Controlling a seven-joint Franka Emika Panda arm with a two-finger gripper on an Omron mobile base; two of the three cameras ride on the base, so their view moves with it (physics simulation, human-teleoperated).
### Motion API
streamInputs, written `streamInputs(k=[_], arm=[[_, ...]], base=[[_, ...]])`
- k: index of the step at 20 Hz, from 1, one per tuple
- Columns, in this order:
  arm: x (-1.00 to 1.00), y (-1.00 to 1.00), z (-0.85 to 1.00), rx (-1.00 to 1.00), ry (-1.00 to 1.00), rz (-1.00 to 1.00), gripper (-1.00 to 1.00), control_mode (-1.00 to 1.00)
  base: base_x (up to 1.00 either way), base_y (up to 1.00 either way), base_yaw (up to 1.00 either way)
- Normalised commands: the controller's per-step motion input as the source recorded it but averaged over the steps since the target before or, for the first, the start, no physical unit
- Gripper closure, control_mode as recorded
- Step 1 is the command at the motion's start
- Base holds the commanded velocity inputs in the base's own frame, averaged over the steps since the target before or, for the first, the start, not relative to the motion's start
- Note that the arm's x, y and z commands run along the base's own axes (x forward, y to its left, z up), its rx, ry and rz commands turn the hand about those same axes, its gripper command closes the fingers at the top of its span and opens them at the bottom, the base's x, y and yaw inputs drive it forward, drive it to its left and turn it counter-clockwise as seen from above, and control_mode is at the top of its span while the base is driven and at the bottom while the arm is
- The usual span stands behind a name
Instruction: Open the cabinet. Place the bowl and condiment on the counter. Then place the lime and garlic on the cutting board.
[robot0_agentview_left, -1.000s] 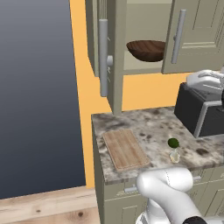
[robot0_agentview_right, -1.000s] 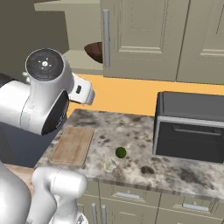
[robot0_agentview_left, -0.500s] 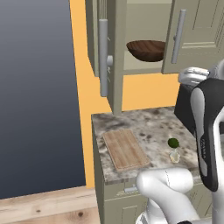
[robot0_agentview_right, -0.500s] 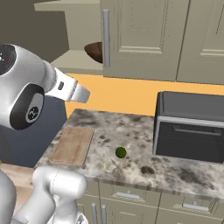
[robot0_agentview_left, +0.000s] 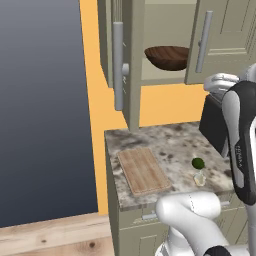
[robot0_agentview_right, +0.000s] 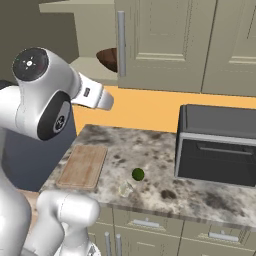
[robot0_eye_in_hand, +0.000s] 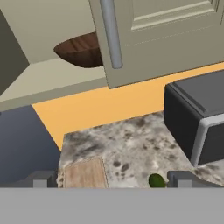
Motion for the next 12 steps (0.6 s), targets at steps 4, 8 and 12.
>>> streamInputs(k=[4, 8, 12], arm=[[0.01, -0.36, 0.02, -0.01, 0.00, 0.03, -1.00, -1.00], [0.09, -0.20, 0.20, -0.03, 0.00, 0.00, -1.00, -1.00], [0.29, 0.00, 0.23, -0.02, 0.00, 0.00, -1.00, -1.00]], base=[[0.00, 0.00, 0.00], [0.00, 0.00, 0.00], [0.00, 0.00, 0.00]])
